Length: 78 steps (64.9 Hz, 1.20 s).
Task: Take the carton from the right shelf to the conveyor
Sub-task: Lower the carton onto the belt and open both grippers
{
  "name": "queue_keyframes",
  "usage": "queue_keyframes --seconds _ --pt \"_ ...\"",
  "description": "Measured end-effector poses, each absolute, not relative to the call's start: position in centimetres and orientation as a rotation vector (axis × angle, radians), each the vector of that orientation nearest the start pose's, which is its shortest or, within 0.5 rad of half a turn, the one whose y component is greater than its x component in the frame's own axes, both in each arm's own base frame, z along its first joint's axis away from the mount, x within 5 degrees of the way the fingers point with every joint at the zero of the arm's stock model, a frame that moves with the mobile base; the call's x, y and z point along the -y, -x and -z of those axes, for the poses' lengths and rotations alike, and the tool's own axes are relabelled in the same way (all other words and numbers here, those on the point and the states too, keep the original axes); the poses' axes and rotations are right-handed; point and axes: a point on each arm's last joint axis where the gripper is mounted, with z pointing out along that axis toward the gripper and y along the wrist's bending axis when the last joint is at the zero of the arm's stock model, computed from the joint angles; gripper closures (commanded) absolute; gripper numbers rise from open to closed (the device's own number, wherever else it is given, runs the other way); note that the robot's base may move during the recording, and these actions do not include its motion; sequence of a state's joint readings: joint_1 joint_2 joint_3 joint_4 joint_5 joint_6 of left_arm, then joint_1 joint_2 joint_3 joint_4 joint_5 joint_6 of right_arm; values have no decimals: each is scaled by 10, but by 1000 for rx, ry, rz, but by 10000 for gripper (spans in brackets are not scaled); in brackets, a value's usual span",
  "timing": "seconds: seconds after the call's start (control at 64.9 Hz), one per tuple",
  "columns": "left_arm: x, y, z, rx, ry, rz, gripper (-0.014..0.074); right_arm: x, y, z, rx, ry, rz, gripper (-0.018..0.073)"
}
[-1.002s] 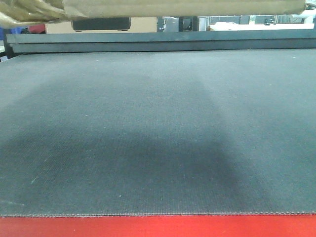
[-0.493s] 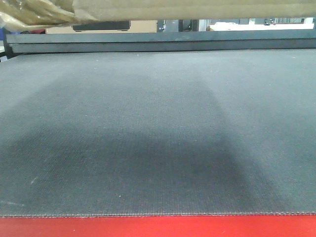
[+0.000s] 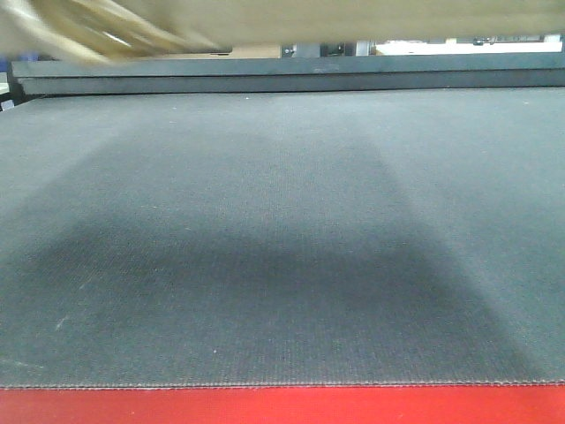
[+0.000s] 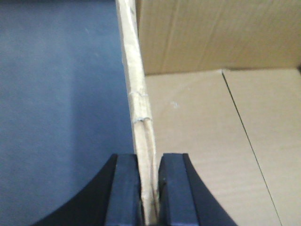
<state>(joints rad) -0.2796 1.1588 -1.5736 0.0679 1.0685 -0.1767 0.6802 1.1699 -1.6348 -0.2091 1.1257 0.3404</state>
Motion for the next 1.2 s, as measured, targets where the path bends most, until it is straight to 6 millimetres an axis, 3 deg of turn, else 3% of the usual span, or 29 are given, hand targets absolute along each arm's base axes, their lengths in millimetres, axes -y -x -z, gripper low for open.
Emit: queue_keyframes --seconds 0.216,0.493,0.57,0.648,0.725,0.802,0.833,1.064,1.172,1.203 --pt "67 -256 -457 -2230 -98 195 612 -136 -222 -488 -2165 332 -161 629" --pt "77 -301 -419 -2338 -101 143 610 -148 -300 -428 -2366 237 -138 629" --pt "80 -311 -407 -2375 -104 130 556 -149 -317 -410 -2419 214 -131 598" --pt "82 -319 -398 -2401 -108 116 425 -150 -325 -401 -2438 207 -123 469" --pt "82 -323 -393 -2409 -113 99 251 -151 -329 -399 -2435 207 -123 259" --pt "82 -324 -394 -2399 -116 89 6 -150 -330 -399 -2424 205 -121 47" --pt "81 -325 -393 -2399 -117 84 -38 -150 -330 -400 -2419 206 -121 -14" --pt "80 -323 -413 -2359 -111 80 120 -146 -325 -407 -2400 204 -112 52" --pt "75 -314 -433 -2317 -100 84 210 -140 -314 -422 -2364 196 -117 183" --pt "73 -310 -440 -2301 -92 86 254 -138 -311 -426 -2352 194 -113 256"
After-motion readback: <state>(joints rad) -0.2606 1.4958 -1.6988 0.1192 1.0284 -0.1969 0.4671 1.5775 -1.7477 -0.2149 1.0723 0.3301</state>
